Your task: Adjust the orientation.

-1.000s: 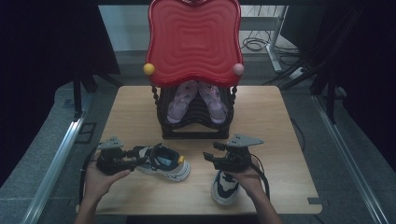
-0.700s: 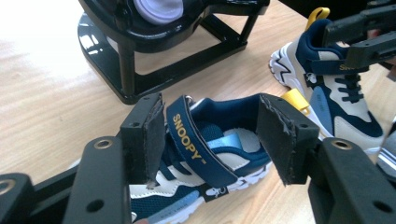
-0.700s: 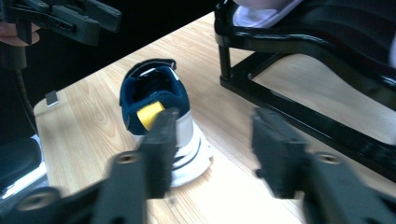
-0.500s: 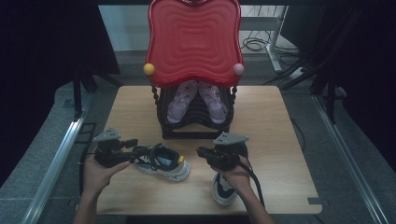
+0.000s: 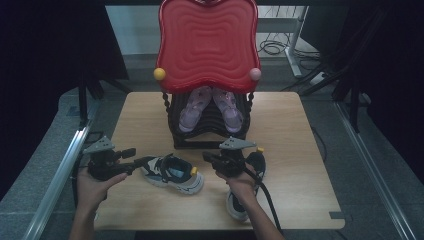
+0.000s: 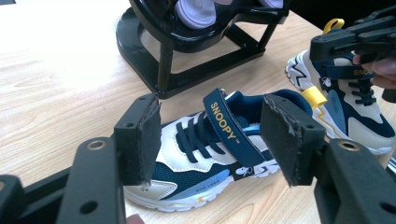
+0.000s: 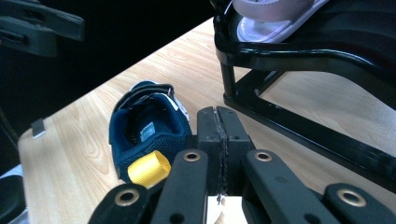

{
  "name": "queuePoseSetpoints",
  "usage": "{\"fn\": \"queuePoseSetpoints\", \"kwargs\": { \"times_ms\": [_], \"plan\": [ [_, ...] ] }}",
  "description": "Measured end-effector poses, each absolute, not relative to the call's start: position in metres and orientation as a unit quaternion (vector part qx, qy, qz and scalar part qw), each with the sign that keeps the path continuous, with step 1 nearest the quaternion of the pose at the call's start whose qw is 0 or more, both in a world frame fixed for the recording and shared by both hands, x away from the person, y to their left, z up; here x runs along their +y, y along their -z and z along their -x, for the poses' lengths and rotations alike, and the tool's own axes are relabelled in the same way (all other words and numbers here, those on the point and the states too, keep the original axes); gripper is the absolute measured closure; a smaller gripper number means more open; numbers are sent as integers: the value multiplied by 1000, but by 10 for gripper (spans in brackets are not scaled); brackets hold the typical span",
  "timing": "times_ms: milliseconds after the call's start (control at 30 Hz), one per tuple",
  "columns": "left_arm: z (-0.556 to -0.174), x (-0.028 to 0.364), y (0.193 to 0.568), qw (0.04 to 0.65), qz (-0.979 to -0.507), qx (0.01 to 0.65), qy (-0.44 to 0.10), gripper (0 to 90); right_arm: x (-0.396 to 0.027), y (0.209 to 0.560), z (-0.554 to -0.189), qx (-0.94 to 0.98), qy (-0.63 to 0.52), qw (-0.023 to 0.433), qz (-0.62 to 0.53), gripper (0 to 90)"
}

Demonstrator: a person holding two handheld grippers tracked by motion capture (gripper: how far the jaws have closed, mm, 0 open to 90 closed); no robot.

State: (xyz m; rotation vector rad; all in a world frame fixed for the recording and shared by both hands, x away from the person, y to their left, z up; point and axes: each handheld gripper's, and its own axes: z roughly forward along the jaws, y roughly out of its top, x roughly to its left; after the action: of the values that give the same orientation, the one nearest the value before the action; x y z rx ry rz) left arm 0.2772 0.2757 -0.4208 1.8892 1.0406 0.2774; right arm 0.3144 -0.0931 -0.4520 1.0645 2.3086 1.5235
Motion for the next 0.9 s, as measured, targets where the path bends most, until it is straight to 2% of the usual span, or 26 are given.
{"fn": "queuePoseSetpoints", "kwargs": {
  "times_ms": [900],
  "plan": [
    [-274, 278, 425, 481, -758, 430, -96, 379, -54, 476, -319, 800, -478, 81, -353, 900]
  ]
}}
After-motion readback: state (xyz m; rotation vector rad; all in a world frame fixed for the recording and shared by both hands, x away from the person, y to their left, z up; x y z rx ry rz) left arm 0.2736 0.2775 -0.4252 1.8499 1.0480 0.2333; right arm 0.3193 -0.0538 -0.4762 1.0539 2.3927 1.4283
